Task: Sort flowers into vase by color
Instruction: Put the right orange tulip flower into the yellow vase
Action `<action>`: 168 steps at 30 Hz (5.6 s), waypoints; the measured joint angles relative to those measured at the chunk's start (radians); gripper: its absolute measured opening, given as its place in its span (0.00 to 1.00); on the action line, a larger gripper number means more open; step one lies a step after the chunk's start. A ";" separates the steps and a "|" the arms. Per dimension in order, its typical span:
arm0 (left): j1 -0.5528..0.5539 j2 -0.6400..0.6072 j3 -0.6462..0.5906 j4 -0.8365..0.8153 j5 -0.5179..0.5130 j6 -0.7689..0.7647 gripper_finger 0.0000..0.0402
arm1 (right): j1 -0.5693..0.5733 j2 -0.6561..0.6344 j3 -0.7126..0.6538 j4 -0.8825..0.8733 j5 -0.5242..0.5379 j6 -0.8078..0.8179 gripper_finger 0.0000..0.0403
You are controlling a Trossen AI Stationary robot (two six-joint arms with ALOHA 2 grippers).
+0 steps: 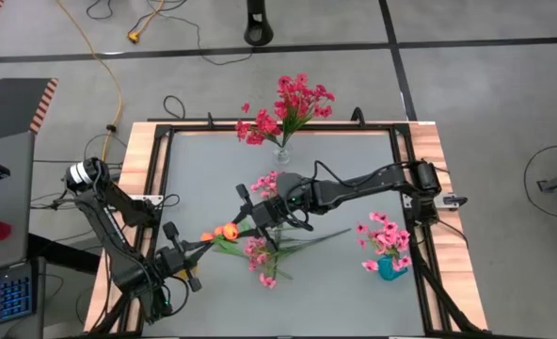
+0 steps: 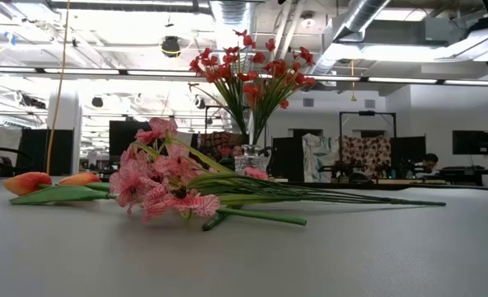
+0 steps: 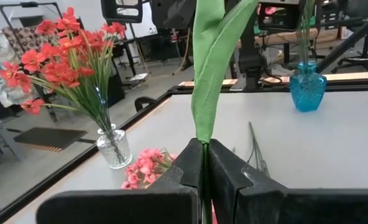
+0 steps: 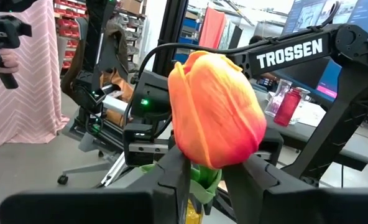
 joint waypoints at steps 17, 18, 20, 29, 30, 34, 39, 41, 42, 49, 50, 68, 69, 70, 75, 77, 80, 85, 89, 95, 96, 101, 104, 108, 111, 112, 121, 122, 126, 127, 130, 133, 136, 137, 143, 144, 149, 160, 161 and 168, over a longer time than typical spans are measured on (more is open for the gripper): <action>0.000 0.000 0.001 0.019 0.027 -0.014 0.00 | 0.000 0.000 -0.001 -0.002 0.000 0.000 0.07; 0.000 0.000 0.001 0.021 0.027 -0.012 0.00 | 0.000 0.000 -0.001 -0.002 0.000 0.000 0.07; 0.000 0.000 0.001 0.024 0.029 -0.009 0.00 | 0.000 0.000 -0.001 -0.002 0.000 0.000 0.08; 0.000 0.000 0.000 0.025 0.026 -0.049 0.07 | 0.000 0.000 -0.001 0.005 -0.001 0.002 0.07; 0.000 0.000 0.000 0.024 0.026 -0.051 0.10 | 0.001 -0.001 -0.001 0.005 -0.002 0.002 0.08; 0.000 0.000 0.001 0.024 0.025 -0.042 0.20 | 0.001 -0.001 0.000 0.001 -0.003 0.002 0.08; 0.000 0.000 0.041 0.017 0.034 0.005 0.29 | 0.001 -0.001 0.000 0.001 -0.003 0.002 0.08; 0.000 0.000 0.065 0.017 0.037 0.043 0.30 | 0.001 -0.001 0.000 0.001 -0.003 0.002 0.08; 0.000 0.000 0.079 0.017 0.037 0.064 0.30 | 0.001 -0.001 0.000 0.002 -0.003 0.002 0.08; 0.027 0.000 0.153 0.016 0.049 0.162 0.30 | 0.001 -0.001 0.000 0.002 -0.002 -0.001 0.08; 0.039 0.000 0.160 0.017 0.063 0.171 0.30 | 0.001 -0.001 0.000 0.002 -0.002 -0.001 0.08; 0.203 0.000 0.379 0.014 0.356 0.449 0.30 | 0.005 -0.001 0.000 -0.002 -0.002 0.000 0.08; 0.206 0.000 0.390 0.012 0.364 0.456 0.30 | 0.005 -0.001 0.000 -0.002 -0.002 0.000 0.08; 0.211 0.000 0.400 0.008 0.374 0.459 0.30 | 0.005 -0.001 0.000 -0.002 -0.002 0.000 0.08; 0.229 0.000 0.424 -0.051 0.415 0.425 0.30 | 0.005 -0.001 0.000 -0.003 -0.002 0.000 0.08; 0.230 0.000 0.425 -0.071 0.420 0.404 0.28 | 0.005 -0.001 0.000 -0.003 -0.002 0.000 0.08; 0.230 0.000 0.425 -0.075 0.421 0.396 0.21 | 0.005 -0.001 0.000 -0.004 -0.001 0.000 0.08; 0.230 0.000 0.425 -0.075 0.421 0.395 0.04 | 0.005 -0.001 0.000 -0.005 -0.001 0.000 0.08; 0.230 0.000 0.425 -0.075 0.421 0.385 0.02 | 0.005 -0.001 0.000 -0.005 -0.001 0.002 0.10; 0.198 -0.003 0.425 -0.096 0.395 0.333 0.00 | 0.004 -0.001 0.000 -0.007 -0.001 0.033 0.15; 0.187 -0.004 0.425 -0.103 0.386 0.317 0.00 | 0.002 -0.001 0.000 -0.008 -0.001 0.035 0.16; 0.123 -0.004 0.425 -0.172 0.363 0.206 0.00 | -0.011 -0.001 0.000 -0.008 -0.001 0.094 0.23; 0.094 -0.004 0.425 -0.225 0.361 0.128 0.00 | -0.023 -0.001 0.000 -0.008 -0.001 0.130 0.29; 0.049 -0.004 0.425 -0.305 0.339 0.027 0.00 | -0.037 -0.001 0.000 -0.020 -0.001 0.135 0.38; 0.018 -0.004 0.425 -0.366 0.319 -0.056 0.00 | -0.044 -0.001 0.000 -0.027 -0.001 0.140 0.43; 0.009 -0.004 0.425 -0.385 0.316 -0.082 0.00 | -0.046 -0.001 0.000 -0.031 -0.001 0.142 0.44; -0.068 -0.004 0.425 -0.564 0.378 -0.300 0.00 | -0.064 -0.001 0.000 -0.045 -0.001 0.142 0.47; -0.073 -0.004 0.425 -0.579 0.397 -0.320 0.00 | -0.068 -0.001 0.000 -0.045 -0.002 0.142 0.47; -0.079 -0.004 0.425 -0.596 0.473 -0.354 0.00 | -0.069 -0.001 0.000 -0.044 -0.001 0.142 0.47; -0.079 -0.004 0.425 -0.597 0.501 -0.355 0.00 | -0.069 -0.001 0.000 -0.045 -0.002 0.142 0.47; -0.077 -0.004 0.425 -0.592 0.603 -0.357 0.00 | -0.069 -0.001 0.000 -0.044 -0.002 0.141 0.47; -0.078 -0.004 0.425 -0.591 0.682 -0.369 0.03 | -0.069 -0.001 0.000 -0.044 -0.001 0.141 0.47; -0.078 -0.004 0.425 -0.590 0.714 -0.395 0.07 | -0.069 -0.001 0.000 -0.045 -0.001 0.141 0.47; -0.078 -0.004 0.425 -0.590 0.714 -0.401 0.08 | -0.069 -0.001 0.000 -0.044 -0.001 0.141 0.47; -0.078 -0.004 0.425 -0.590 0.714 -0.404 0.17 | -0.069 -0.001 0.000 -0.044 -0.002 0.142 0.47; -0.078 -0.003 0.425 -0.589 0.714 -0.404 0.19 | -0.069 -0.001 0.000 -0.044 -0.002 0.142 0.47; -0.078 -0.003 0.425 -0.589 0.761 -0.398 0.26 | -0.069 -0.001 0.000 -0.044 -0.001 0.141 0.47; -0.078 -0.016 0.425 -0.585 0.801 -0.392 0.28 | -0.069 -0.001 0.000 -0.044 -0.001 0.140 0.47; -0.078 -0.020 0.425 -0.585 0.801 -0.392 0.28 | -0.069 -0.001 0.000 -0.044 -0.001 0.140 0.47; -0.079 -0.062 0.426 -0.582 0.853 -0.392 0.28 | -0.069 -0.001 0.000 -0.044 -0.001 0.138 0.47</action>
